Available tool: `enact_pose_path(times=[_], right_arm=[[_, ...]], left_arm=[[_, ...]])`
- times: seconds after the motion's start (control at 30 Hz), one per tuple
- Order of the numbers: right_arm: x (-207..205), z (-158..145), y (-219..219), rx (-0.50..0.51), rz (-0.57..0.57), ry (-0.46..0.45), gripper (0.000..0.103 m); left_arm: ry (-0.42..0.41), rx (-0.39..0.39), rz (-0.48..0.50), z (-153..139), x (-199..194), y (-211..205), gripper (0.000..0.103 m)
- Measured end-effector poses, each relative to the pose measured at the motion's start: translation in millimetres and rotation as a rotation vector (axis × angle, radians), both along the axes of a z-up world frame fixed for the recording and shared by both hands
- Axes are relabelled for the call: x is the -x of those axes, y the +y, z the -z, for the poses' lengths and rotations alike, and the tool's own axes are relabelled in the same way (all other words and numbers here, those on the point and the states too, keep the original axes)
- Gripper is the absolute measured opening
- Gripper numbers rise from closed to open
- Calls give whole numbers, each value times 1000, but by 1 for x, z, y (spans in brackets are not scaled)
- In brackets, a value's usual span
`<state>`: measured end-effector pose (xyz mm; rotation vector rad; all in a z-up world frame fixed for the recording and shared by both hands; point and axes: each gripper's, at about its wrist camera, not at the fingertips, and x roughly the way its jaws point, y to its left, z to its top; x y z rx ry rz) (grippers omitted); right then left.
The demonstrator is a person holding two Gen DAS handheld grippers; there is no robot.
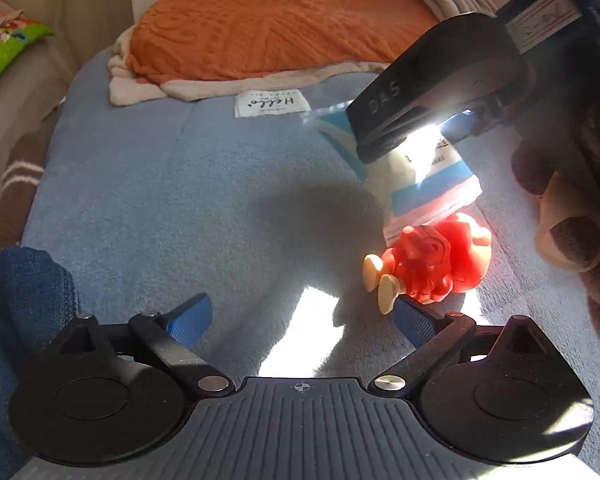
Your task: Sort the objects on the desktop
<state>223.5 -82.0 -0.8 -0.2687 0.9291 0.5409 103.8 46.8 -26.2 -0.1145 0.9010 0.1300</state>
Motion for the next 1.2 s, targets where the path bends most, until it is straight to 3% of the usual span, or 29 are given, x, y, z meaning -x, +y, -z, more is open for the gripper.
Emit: enact_pose_path(times=[0.13,0.27,0.43,0.63,0.77,0.97,1.07,1.2], right_arm=[[30,-31,-58,-41,61,-53,55],[64,-35,-102,-36,100,-34,55],[95,-12,-130,-66,149,110,55],[134,27,-128,5,116,123,57],[144,13,-143,-8,112,87,72],[147,-12,-195,-8,213,-32,90],[139,-1,-217,-4,314,-67,94],[119,23,-225,49,409,-28,94]], left_arm=[[-4,4,3,-1,1,-2,100],[-3,-3,12,0,0,-5,100],[11,-26,17,5,-2,-8,100],[28,-40,11,9,-4,-9,100],[41,-56,16,13,-6,-13,100],[44,-79,29,17,-6,-18,100],[10,-66,44,15,-5,-21,100],[-86,-55,106,7,4,-30,100]])
